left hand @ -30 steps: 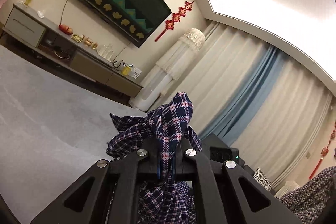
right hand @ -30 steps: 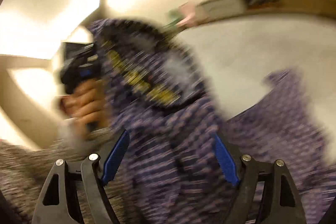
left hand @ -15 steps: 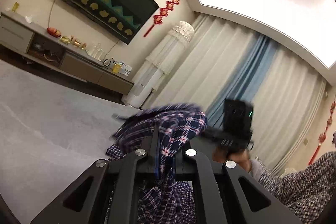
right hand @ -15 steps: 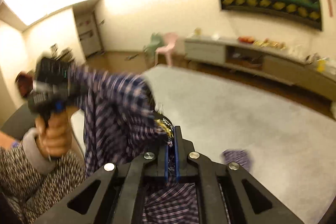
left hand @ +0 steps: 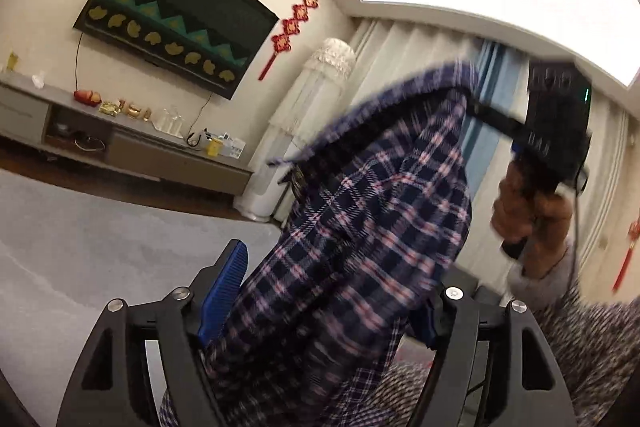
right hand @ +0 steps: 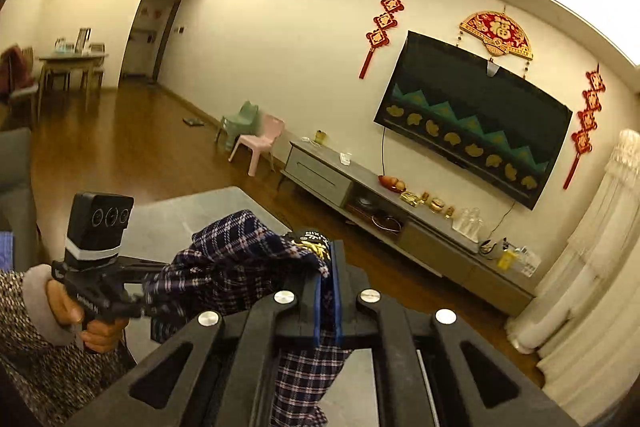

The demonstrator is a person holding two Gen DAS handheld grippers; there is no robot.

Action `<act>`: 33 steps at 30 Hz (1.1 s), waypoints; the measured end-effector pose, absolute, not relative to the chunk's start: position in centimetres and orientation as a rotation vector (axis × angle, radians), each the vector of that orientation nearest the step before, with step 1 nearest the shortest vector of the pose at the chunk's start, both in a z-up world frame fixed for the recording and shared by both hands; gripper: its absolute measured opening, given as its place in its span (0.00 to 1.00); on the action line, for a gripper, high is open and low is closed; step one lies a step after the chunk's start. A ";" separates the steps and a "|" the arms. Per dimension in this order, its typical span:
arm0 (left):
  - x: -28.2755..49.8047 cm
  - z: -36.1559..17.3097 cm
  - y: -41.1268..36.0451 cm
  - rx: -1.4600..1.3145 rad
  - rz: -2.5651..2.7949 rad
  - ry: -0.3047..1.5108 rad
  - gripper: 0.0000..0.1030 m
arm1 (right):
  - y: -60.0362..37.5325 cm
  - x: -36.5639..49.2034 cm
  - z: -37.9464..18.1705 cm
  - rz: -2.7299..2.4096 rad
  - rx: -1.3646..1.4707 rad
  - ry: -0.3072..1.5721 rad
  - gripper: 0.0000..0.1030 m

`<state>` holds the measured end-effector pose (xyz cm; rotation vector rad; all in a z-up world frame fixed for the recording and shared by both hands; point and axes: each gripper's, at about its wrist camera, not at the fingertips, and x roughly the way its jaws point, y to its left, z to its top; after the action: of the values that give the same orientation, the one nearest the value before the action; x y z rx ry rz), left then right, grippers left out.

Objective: Fold clothes

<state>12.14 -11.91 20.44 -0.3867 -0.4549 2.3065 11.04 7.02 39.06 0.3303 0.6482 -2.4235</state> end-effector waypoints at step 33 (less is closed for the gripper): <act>13.8 22.3 -13.9 -0.426 2.213 -0.483 0.06 | 18.7 2.4 8.8 -1.620 0.876 -0.935 0.64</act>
<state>13.85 -13.92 22.27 -0.4261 -0.4830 2.2128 2.44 18.70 8.83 0.8764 -0.9348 -1.6196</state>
